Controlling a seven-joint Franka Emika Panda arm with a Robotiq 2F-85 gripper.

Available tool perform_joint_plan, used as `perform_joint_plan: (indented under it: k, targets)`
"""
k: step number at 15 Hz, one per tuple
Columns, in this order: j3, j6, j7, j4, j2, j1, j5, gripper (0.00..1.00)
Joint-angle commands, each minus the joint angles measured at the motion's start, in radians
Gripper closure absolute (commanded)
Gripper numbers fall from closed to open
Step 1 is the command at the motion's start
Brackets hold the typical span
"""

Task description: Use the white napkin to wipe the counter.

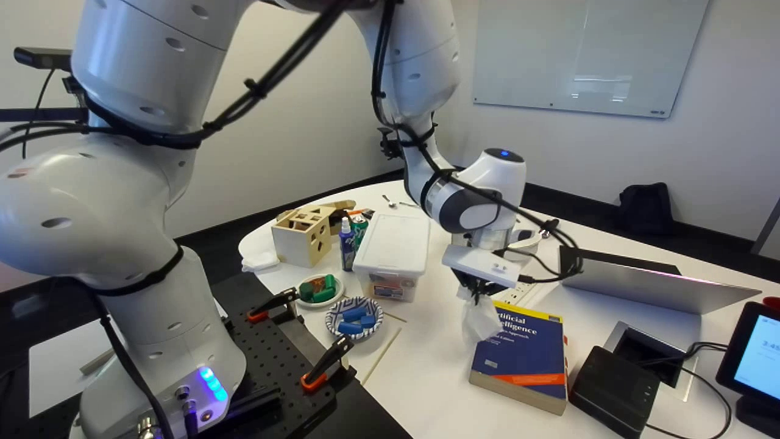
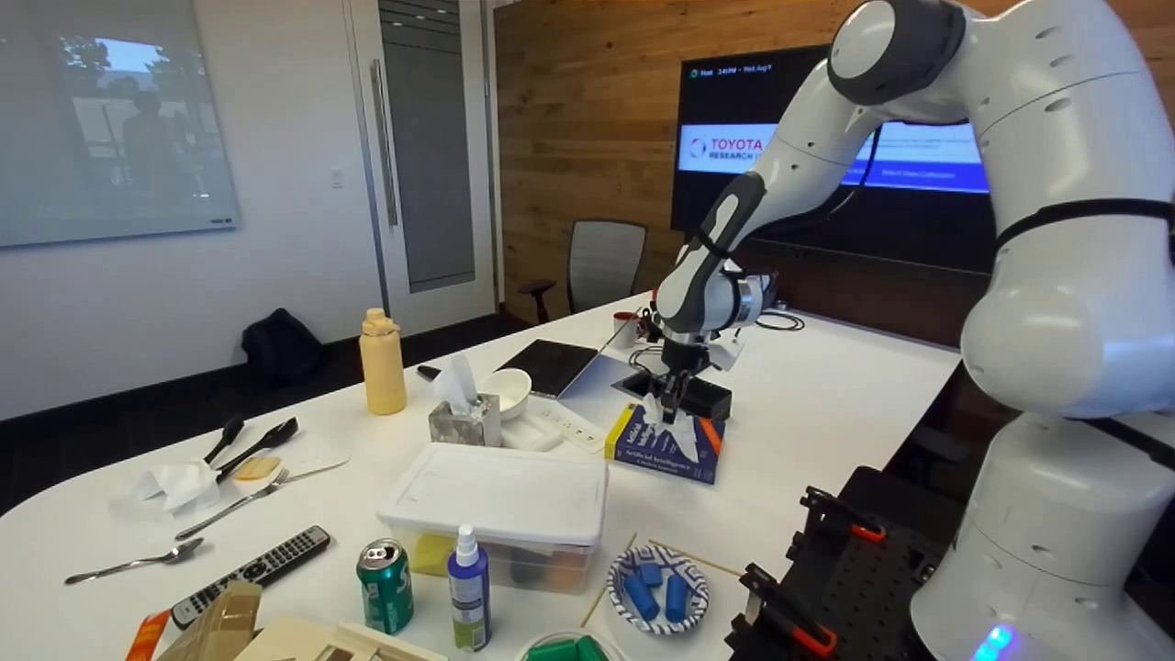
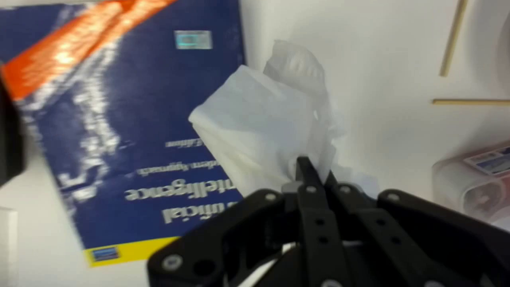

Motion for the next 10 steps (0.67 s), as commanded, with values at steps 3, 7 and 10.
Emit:
perform_joint_plan:
  k: [3, 7, 10]
  targets:
    - [-0.25, 0.069, 0.117, 0.082, -0.023, 0.104, -0.035, 0.99]
    - [-0.436, 0.056, 0.29, 0.189, 0.1, 0.194, -0.12, 0.99]
    - [-0.486, 0.011, 0.368, 0.25, 0.187, 0.218, -0.137, 0.99]
